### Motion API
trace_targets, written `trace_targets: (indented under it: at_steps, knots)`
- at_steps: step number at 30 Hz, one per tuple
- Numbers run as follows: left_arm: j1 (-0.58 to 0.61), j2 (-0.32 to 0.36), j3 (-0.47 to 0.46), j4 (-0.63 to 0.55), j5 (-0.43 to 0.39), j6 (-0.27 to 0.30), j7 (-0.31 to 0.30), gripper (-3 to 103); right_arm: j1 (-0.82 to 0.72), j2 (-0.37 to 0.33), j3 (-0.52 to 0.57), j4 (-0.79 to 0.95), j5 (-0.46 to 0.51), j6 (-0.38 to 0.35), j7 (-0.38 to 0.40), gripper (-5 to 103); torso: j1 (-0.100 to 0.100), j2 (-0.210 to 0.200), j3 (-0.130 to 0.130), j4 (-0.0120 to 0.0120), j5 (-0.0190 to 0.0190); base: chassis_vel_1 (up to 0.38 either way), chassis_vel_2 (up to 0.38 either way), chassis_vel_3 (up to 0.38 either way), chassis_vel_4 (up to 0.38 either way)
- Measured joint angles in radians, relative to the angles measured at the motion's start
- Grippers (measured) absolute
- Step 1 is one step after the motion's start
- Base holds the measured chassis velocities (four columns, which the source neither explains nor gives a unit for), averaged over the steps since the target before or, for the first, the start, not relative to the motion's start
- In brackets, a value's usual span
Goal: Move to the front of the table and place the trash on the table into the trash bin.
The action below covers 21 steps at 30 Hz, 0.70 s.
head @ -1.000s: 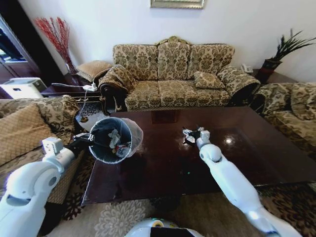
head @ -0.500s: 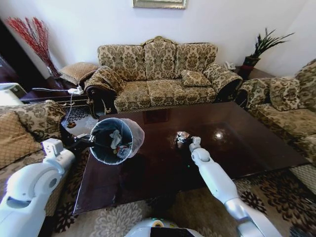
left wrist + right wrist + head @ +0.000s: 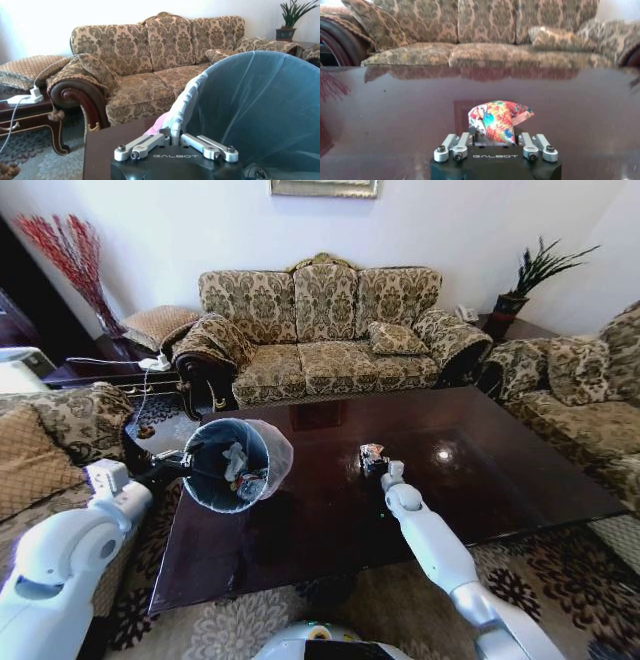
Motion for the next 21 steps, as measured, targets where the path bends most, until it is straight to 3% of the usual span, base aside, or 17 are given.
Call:
trace_targets:
  at_steps: [2,3,7,9,10,12,13,14,15,18,19,21]
  knots:
    - [0.003,-0.002,-0.003,0.0,0.001,-0.001,0.004,0,-0.008,-0.005,0.004,0.026,-0.02,0.012,0.0,38,0.0,0.0,0.0,0.0,0.0001,0.0,0.0,0.0,0.0]
    - [0.005,-0.004,-0.006,-0.001,0.003,-0.001,0.011,0,-0.022,-0.017,0.01,0.089,-0.037,0.021,0.003,27,0.0,0.0,0.0,-0.0001,0.0001,0.0,0.0,0.0,0.0]
    - [0.006,-0.009,-0.005,0.004,0.016,-0.001,0.022,0,-0.019,-0.06,0.007,0.288,-0.065,0.046,-0.003,16,0.0,0.0,0.0,-0.0002,0.0002,0.0,0.0,0.0,0.0]
    - [-0.005,-0.016,0.009,0.017,0.027,0.002,0.026,0,0.034,-0.102,-0.035,0.459,-0.035,-0.004,0.001,9,0.0,0.0,0.0,-0.0001,-0.0005,0.0,0.0,0.0,0.0]
    - [-0.005,-0.016,0.009,0.017,0.027,0.002,0.026,0,0.034,-0.102,-0.035,0.459,-0.035,-0.004,0.001,9,0.0,0.0,0.0,-0.0001,-0.0005,0.0,0.0,0.0,0.0]
    - [-0.014,-0.021,0.02,0.021,0.029,0.01,0.026,0,0.084,-0.126,-0.087,0.554,0.018,-0.05,0.021,7,0.0,0.0,0.0,-0.0001,-0.0005,0.0,0.0,0.0,0.0]
    - [-0.021,-0.025,0.031,0.021,0.037,0.016,0.024,0,0.143,-0.141,-0.151,0.628,0.091,-0.094,0.036,4,0.0,0.0,0.0,-0.0001,-0.0005,0.0,0.0,0.0,0.0]
    - [-0.021,-0.025,0.031,0.021,0.037,0.016,0.024,0,0.143,-0.141,-0.151,0.628,0.091,-0.094,0.036,4,0.0,0.0,0.0,-0.0001,-0.0005,0.0,0.0,0.0,0.0]
    - [-0.025,-0.028,0.036,0.02,0.043,0.02,0.019,0,0.207,-0.147,-0.215,0.682,0.169,-0.134,0.057,4,0.0,0.0,0.0,-0.0001,-0.0002,0.0,0.0,0.0,0.0]
    - [-0.035,-0.031,0.048,0.008,0.047,0.034,0.001,0,0.379,-0.133,-0.376,0.762,0.331,-0.187,0.111,4,0.0,0.0,0.0,0.0006,-0.0004,0.0,0.0,0.0,0.0]
    - [-0.035,-0.031,0.048,0.008,0.047,0.034,0.001,0,0.379,-0.133,-0.376,0.762,0.331,-0.187,0.111,4,0.0,0.0,0.0,0.0006,-0.0004,0.0,0.0,0.0,0.0]
    - [-0.042,-0.029,0.05,0.006,0.048,0.042,-0.006,0,0.469,-0.107,-0.491,0.798,0.425,-0.217,0.154,4,0.0,0.0,0.0,0.0003,-0.0003,0.0,0.0,0.0,0.0]
